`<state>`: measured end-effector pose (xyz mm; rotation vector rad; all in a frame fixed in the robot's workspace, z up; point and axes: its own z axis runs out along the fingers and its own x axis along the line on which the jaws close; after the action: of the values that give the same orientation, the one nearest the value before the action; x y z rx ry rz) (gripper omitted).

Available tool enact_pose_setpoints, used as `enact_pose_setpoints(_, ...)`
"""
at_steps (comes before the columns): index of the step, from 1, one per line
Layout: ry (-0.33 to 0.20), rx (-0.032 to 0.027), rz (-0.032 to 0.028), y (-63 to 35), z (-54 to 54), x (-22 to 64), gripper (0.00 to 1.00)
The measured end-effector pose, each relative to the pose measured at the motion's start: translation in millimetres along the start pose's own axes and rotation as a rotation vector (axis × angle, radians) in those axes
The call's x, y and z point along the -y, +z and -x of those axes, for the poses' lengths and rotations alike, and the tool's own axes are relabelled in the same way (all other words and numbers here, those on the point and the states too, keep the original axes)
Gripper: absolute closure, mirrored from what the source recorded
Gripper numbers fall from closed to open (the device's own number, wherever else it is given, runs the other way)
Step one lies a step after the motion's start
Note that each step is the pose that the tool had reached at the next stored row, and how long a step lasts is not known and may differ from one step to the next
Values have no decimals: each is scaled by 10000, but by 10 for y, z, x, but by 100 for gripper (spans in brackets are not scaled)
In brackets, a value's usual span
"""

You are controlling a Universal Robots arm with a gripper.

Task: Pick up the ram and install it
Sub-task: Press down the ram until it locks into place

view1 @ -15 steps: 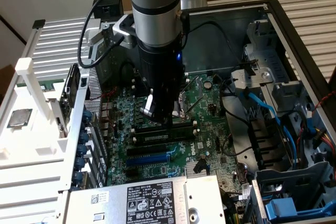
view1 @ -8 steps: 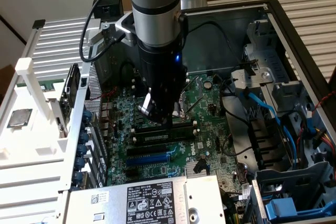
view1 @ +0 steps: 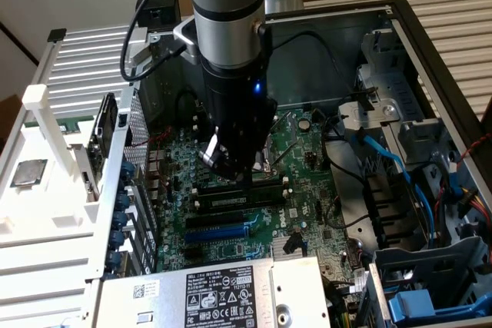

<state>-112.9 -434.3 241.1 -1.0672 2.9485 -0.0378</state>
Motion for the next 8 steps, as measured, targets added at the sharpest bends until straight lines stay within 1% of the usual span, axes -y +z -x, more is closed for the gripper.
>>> enact_pose_setpoints(8, 1134, -35, -5, 0, 0, 0, 90)
